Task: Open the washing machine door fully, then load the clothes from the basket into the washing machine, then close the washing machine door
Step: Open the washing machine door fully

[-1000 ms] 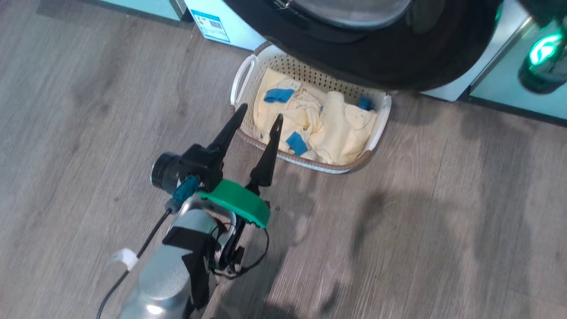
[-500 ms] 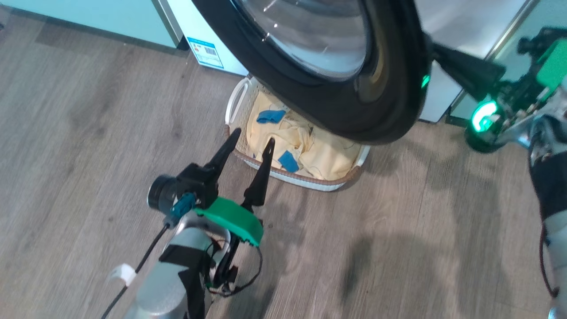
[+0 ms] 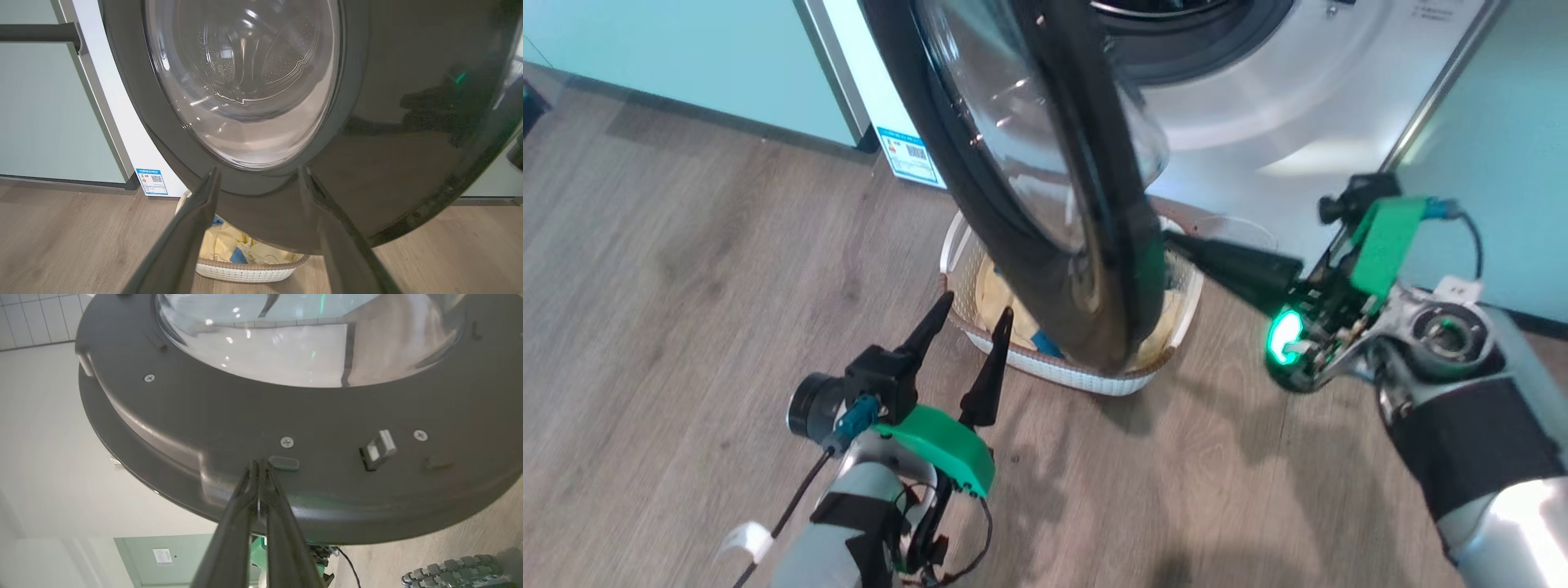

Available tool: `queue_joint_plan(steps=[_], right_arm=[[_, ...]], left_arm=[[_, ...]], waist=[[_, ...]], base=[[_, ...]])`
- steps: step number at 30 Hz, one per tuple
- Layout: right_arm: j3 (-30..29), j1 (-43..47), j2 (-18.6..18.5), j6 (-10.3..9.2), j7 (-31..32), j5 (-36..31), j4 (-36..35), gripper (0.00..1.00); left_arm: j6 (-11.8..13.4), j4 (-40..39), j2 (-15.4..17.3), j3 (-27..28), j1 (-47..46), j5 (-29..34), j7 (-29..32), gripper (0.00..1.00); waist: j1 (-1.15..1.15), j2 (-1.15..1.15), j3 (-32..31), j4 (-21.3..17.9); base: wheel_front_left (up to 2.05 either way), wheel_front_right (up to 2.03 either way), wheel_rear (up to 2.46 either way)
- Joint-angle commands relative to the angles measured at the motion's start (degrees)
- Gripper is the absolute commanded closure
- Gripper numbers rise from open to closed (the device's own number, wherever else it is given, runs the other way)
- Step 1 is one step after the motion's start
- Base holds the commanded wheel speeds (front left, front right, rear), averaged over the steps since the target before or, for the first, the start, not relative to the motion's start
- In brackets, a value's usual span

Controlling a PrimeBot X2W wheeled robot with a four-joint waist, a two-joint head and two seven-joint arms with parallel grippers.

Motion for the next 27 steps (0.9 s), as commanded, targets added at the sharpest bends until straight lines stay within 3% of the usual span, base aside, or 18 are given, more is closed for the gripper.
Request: queue_joint_plan(steps=[1, 11, 27], right_arm=[[1.57, -0.04, 0.87, -0.04, -0.92, 1.15, -2.47, 1.0], [8.86, 1.91, 0.87, -0.04, -5.97, 5.85, -3.67, 1.0], [10.05, 2.66, 0.49, -0.04, -10.31, 8.44, -3.25, 1.0]], left_arm=[[-0.07, -1.49, 0.78, 2.27, -0.55, 0.45, -0.37, 0.0], [-0.49, -0.75, 0.78, 2.24, 0.65, 0.45, -0.37, 0.0], [-0.54, -0.65, 0.78, 3.14, 1.06, 0.71, -0.37, 0.0]], waist=[[0.01, 0.0, -0.93, 0.13], [0.01, 0.0, -3.53, 0.75], [0.01, 0.0, -4.12, -0.3]], base=[[0.0, 0.0, 0.0], [0.0, 0.0, 0.0], [0.0, 0.0, 0.0]])
